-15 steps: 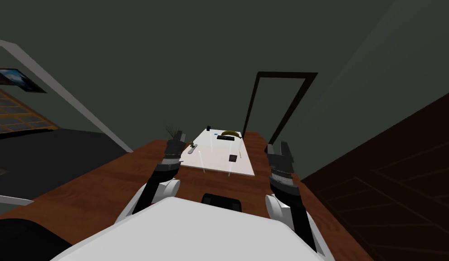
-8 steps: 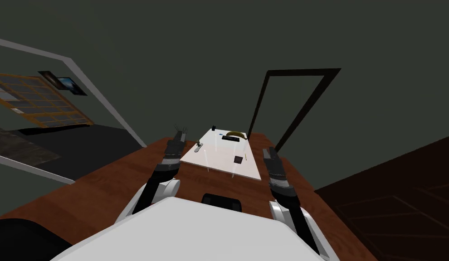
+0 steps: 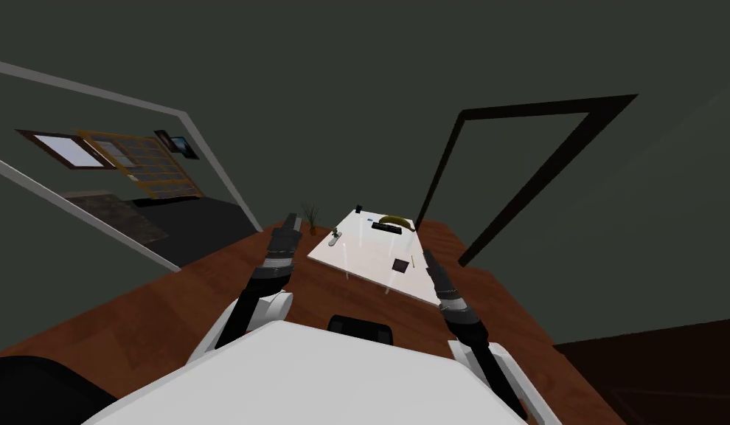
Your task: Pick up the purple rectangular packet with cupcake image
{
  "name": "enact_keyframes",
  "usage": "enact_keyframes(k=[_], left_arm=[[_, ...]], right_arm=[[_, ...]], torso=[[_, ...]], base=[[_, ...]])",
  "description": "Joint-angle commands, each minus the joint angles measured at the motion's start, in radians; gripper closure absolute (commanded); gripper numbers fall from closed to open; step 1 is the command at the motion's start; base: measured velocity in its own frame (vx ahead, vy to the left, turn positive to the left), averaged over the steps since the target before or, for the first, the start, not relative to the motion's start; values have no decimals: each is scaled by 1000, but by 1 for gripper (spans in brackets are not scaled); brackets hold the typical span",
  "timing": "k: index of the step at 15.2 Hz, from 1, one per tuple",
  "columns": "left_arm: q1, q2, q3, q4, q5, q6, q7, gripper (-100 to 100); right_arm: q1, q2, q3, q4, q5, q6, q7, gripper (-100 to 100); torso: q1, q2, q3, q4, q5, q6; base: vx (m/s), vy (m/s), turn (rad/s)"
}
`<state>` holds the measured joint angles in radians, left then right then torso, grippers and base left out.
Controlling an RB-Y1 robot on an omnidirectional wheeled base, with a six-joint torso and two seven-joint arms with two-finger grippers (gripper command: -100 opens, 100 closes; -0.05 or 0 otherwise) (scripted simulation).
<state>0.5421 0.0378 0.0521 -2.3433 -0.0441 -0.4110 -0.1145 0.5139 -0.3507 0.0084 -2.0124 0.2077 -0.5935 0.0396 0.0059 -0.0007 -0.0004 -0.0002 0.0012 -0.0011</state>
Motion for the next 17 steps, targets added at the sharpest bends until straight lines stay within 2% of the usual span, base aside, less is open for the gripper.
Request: enact_keyframes(k=[1,2,4,5,7,8,9,10,11,12,13,15,16,17], left_arm=[[0,0,0,0,0,0,0,0],[0,0,0,0,0,0,0,0],[0,0,0,0,0,0,0,0],[0,0,0,0,0,0,0,0],[0,0,0,0,0,0,0,0],[0,0,0,0,0,0,0,0],[0,0,0,0,0,0,0,0],[0,0,0,0,0,0,0,0],[0,0,0,0,0,0,0,0],[0,0,0,0,0,0,0,0],[0,0,0,0,0,0,0,0],[0,0,0,0,0,0,0,0],[0,0,0,0,0,0,0,0],[0,0,0,0,0,0,0,0]], right_arm=[[11,-30,-1,45,22,-20,13,-100],[15,-67,-2,72,51,-33,26,-100],[15,-67,-2,91,51,-33,26,-100],[20,-104,-3,126,81,-47,40,-100],[20,-104,-3,138,81,-47,40,-100],[25,-141,-3,171,112,-60,54,-100],[25,-141,-3,187,112,-60,54,-100],[29,-177,-4,217,144,-75,68,-100],[29,-178,-4,237,144,-75,68,-100],[29,-178,-4,237,144,-75,68,-100],[34,-214,-5,269,177,-89,83,-100],[34,-214,-5,288,177,-89,83,-100],[39,-251,-5,325,210,-104,98,-100],[39,-251,-5,341,210,-104,98,-100]], torso=[[0,0,0,0,0,0],[0,0,0,0,0,1],[0,0,0,0,0,1],[-1,0,0,0,0,1],[-1,0,0,0,0,0],[-2,0,0,0,0,1],[-2,0,0,0,0,0],[-1,0,0,0,0,0],[-1,0,0,0,0,0],[0,1,0,0,0,1],[-1,1,1,0,0,1],[-1,0,0,0,0,1],[-2,0,0,0,0,1],[-2,0,0,0,0,0]], base=[[14,83,244],[19,82,265],[14,61,146],[20,62,187],[16,52,178],[23,62,256],[28,67,232],[20,81,286],[6,78,265],[6,52,85],[24,62,210],[29,51,167],[34,55,242],[36,58,256]])
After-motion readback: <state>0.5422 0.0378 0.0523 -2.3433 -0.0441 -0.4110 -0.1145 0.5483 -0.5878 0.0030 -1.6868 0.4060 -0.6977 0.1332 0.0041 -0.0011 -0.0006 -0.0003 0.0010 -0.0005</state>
